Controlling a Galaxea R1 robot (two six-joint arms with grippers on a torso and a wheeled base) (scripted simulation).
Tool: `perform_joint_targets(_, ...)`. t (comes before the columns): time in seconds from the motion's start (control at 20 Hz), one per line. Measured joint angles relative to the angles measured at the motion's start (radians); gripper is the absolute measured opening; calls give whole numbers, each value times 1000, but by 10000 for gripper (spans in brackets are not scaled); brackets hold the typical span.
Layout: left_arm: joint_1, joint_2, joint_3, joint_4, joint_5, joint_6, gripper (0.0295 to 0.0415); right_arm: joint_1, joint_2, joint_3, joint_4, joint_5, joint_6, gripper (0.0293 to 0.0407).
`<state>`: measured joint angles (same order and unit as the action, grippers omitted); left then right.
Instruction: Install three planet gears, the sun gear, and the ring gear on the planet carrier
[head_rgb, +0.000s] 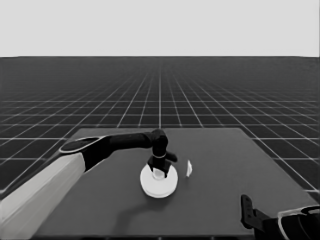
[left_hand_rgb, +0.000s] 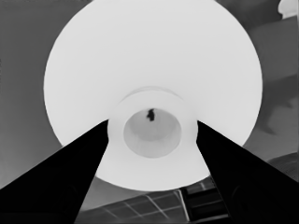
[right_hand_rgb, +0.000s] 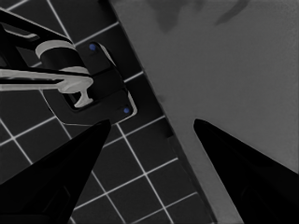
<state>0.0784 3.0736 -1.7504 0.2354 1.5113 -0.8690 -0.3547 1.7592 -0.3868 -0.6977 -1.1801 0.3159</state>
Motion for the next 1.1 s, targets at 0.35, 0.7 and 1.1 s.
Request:
perform_joint_targets(0.35,2,0,0,0,0,58,373,0,0,0,0,0,0,385)
perform_joint_targets(0.7,2,0,0,0,0,65,385,0,0,0,0,0,0,385)
perform_joint_targets(1.1,-104,-13,52,-88,26,-468,385,0,0,0,0,0,0,385)
